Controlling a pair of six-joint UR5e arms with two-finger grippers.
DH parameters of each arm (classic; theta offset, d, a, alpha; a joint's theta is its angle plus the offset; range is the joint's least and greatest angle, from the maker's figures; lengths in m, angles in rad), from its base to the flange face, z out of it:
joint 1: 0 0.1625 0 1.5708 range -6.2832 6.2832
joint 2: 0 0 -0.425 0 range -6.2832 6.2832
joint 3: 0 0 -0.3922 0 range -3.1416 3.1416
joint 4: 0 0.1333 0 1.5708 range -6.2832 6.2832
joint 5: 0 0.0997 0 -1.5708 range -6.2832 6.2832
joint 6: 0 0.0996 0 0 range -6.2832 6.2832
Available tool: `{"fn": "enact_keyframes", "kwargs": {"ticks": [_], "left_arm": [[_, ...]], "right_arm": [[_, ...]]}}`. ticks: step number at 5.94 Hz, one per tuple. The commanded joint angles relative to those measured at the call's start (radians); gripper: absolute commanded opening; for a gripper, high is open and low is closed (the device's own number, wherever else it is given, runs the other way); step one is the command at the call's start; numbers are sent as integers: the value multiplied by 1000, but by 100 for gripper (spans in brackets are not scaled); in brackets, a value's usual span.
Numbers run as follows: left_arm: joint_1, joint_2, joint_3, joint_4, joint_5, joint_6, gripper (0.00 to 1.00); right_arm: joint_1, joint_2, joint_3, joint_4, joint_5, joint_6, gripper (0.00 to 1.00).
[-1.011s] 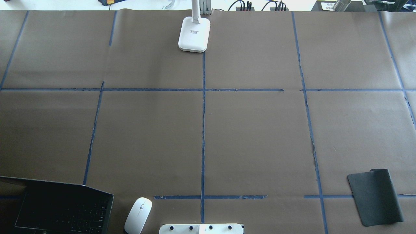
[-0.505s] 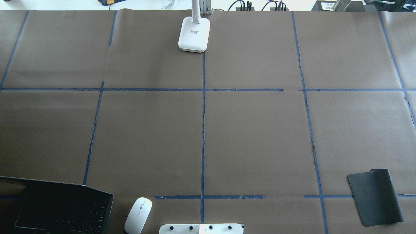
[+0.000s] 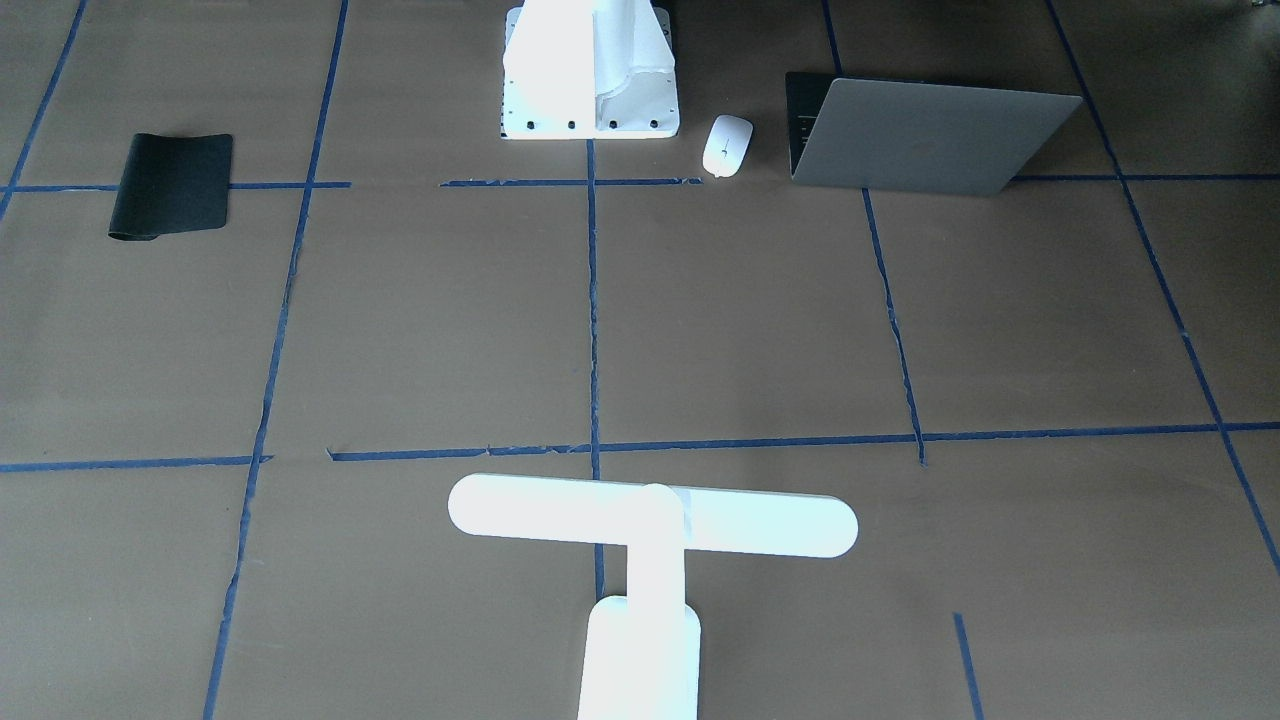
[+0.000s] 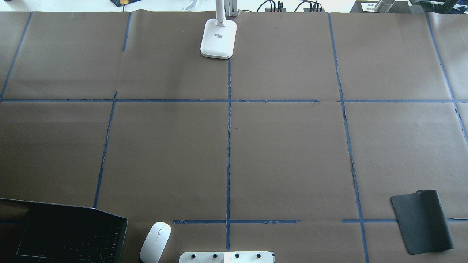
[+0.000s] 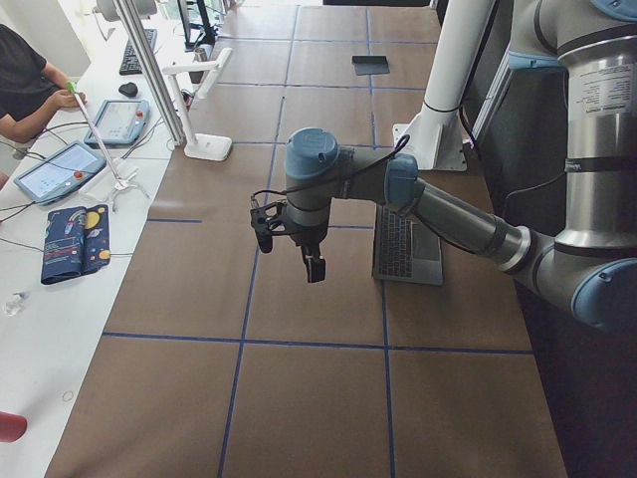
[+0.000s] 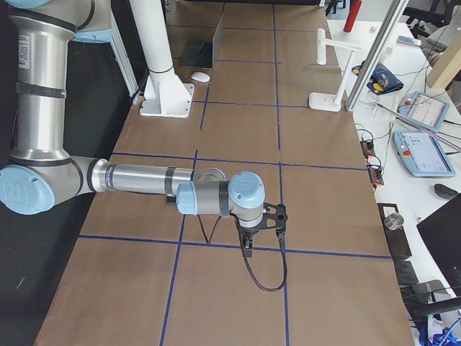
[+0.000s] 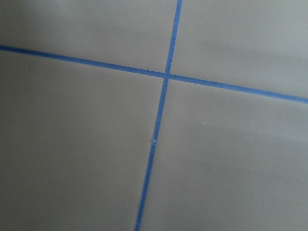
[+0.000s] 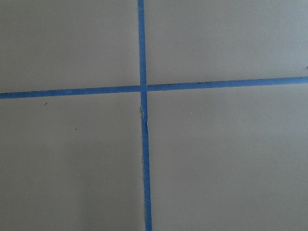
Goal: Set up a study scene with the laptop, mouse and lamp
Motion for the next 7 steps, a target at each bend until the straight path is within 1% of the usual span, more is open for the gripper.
{"fn": "enact_keyframes", "kwargs": {"ticks": [1,3,4,5,6,7], "left_arm": [[122,49,-150,10,2,-307,100],[266,95,-280,3,2,-583,100],[334,94,-329,2,11,-768,100],[381,92,-359,-1,52,-910,100],[409,92,-365,-1,54,-1024,100],[476,88,-365,-27,103,-1157,100]], "right_arm": [[-1,-1,-7,1,1,-1,100],[-1,1,-18,9,5,0,100],[1,2,-22,9,32,0,100],[1,2,-24,7,50,0,100],[1,11,-35,7,75,0,100],[1,12,-33,7,96,0,100]]}}
